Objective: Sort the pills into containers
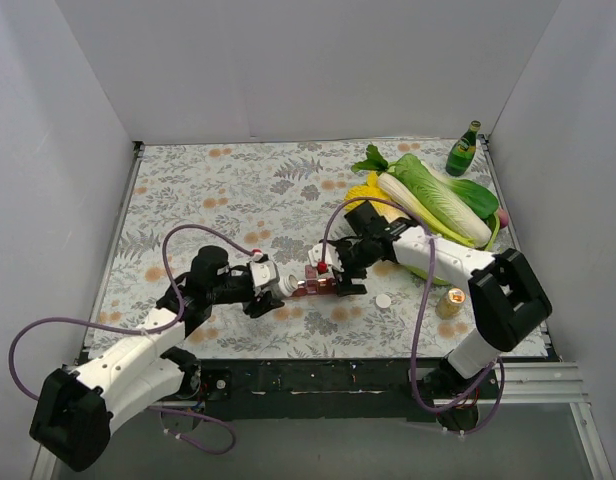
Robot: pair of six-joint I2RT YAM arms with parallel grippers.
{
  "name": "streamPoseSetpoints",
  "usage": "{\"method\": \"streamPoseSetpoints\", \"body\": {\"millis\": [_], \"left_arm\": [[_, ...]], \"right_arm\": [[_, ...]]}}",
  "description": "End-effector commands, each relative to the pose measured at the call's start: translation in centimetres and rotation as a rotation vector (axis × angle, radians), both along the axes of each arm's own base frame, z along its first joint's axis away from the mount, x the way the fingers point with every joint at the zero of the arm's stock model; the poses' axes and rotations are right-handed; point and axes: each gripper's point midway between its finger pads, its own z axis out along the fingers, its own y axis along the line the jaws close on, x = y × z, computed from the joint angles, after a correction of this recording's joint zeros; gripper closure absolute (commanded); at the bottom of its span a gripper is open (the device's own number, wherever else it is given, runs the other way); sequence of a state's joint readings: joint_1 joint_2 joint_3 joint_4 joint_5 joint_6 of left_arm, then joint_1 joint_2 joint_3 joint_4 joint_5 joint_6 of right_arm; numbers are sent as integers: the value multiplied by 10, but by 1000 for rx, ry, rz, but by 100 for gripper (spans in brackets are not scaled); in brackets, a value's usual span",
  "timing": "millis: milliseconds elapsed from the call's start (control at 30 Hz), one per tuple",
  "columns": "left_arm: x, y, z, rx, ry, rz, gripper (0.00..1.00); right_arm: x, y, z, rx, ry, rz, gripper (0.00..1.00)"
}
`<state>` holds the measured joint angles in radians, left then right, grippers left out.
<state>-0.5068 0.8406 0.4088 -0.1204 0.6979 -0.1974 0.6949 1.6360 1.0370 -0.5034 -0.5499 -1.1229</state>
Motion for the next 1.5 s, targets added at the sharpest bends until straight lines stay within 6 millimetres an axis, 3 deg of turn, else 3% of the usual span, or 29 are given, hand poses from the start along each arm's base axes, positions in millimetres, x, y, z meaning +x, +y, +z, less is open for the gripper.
{"method": "streamPoseSetpoints", "body": {"millis": [0,167,267,400,867,1467], "left_arm": [[13,-11,12,42,-23,-28,100],[23,-13,-2,136,40,-25,100],[26,-15,-9,186,83,-31,100],[28,-14,-18,261,129,-22,100],[32,-22,-41,473,265,4,100],[38,-19,-54,614,272,28,100]], "right_arm": [[3,-11,51,100,16,-72,7],[-2,-35,86,230,72,-118,7],[-2,-50,94,339,100,-162,7],[7,-68,90,358,113,-258,7],[27,-95,96,403,150,-395,7],[28,-102,92,397,181,-413,8]]}}
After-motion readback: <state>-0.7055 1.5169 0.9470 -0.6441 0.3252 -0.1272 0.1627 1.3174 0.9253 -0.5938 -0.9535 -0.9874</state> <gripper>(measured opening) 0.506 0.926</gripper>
